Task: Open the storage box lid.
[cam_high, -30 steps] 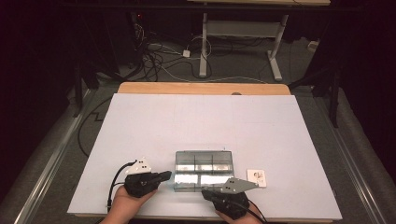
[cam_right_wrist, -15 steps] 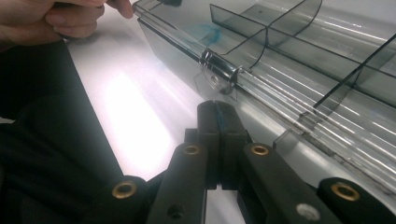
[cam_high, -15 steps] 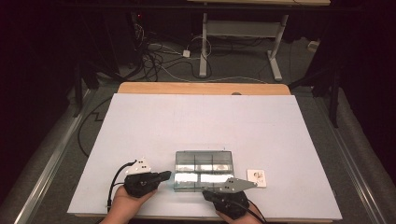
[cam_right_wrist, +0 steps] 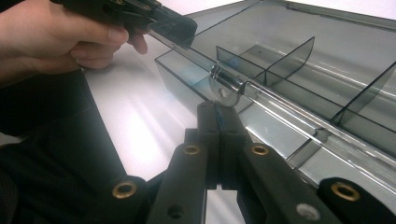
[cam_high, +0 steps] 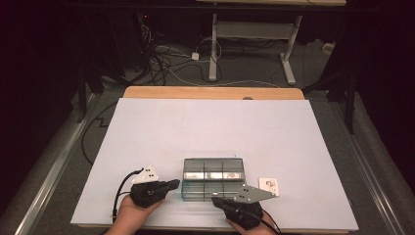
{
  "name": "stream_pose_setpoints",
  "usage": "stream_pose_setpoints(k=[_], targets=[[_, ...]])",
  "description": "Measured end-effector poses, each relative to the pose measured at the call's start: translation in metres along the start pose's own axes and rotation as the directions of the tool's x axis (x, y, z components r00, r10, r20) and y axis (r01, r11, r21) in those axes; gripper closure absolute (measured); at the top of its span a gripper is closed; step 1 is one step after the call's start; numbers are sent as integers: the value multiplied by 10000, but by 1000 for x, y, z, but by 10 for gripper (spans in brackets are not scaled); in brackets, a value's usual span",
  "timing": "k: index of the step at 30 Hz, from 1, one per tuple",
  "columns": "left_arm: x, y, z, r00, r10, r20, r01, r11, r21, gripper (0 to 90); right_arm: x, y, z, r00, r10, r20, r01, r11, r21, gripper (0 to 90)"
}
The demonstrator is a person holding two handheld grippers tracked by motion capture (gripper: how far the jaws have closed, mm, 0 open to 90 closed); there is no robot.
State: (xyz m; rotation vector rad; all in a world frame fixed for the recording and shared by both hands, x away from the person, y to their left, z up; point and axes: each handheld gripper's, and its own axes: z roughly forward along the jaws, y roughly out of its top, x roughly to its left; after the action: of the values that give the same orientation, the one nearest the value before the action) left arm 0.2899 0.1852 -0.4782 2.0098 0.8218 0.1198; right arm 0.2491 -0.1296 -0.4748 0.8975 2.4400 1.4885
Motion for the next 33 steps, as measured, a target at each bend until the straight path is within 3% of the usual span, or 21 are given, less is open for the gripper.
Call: stream_pose_setpoints(k=[17,33], targets=[[0,3,-7,9999,-16,147,20,9997,-250,876,0,1,0,10000,-48,2,48,10000,-35,900],[-9,8,-14,9980,46,630,-11,9985,-549,875,-2,10,-6,9998,-189,15,190,9992,-353,900]])
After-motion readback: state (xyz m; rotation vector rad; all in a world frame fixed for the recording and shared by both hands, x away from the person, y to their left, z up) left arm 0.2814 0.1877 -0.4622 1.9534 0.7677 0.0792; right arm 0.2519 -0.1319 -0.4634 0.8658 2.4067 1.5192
